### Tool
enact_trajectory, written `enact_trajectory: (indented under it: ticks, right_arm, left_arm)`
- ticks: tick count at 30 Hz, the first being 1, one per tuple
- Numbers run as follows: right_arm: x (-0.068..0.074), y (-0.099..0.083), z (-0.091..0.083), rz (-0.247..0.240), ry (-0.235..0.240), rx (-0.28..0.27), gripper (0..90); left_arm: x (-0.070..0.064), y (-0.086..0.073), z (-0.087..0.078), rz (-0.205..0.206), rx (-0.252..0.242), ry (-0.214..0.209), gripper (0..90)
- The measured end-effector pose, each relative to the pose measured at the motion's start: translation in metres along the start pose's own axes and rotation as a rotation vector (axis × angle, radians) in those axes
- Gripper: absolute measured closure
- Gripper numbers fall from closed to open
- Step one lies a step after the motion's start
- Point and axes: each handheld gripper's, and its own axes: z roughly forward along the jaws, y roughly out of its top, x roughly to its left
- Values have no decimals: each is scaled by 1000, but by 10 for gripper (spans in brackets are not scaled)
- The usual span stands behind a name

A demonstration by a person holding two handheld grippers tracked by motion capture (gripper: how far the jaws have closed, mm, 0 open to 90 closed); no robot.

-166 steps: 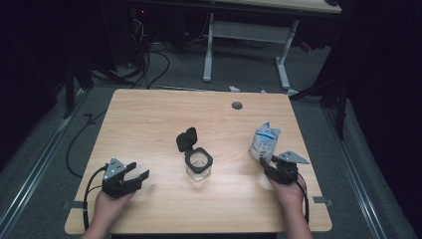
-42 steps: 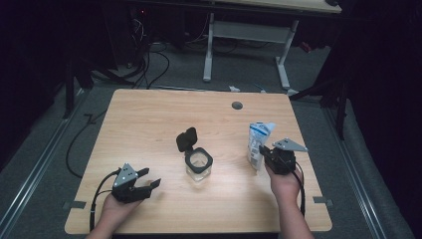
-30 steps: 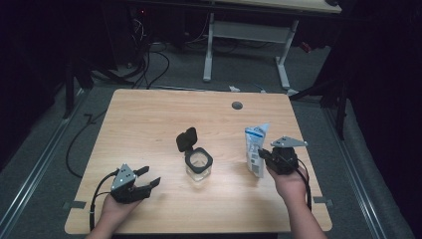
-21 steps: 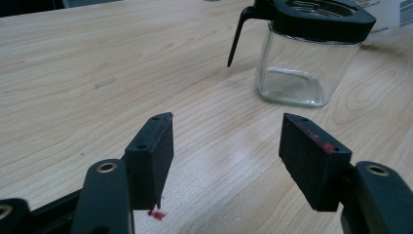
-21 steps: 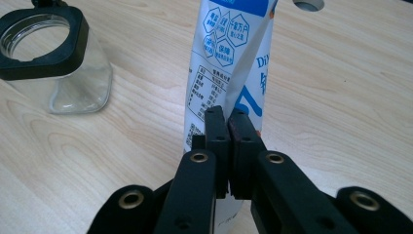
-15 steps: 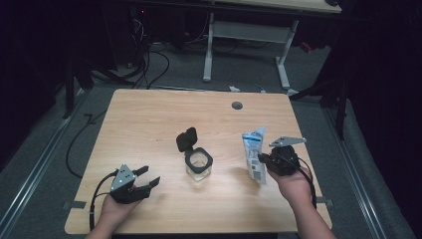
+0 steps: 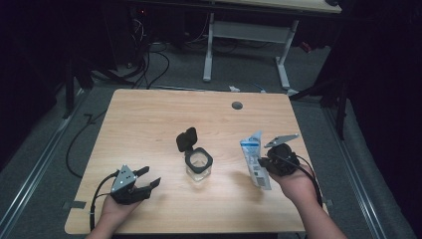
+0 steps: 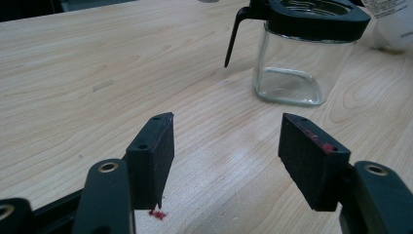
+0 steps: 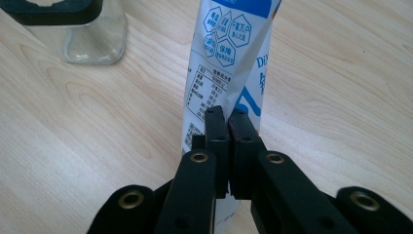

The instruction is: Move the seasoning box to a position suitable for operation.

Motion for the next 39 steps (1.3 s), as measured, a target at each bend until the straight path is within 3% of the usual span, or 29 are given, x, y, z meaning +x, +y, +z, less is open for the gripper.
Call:
enact_trajectory:
  ticks: [13,39]
  right_arm:
    - [1,7,-2,-18,40,90,900]
    - [12,21,-3,-61,48,261,900]
  left_arm:
    - [-1,0,0,4,-3,2,382]
    - [-3,-1,1,13,-1,-1,383]
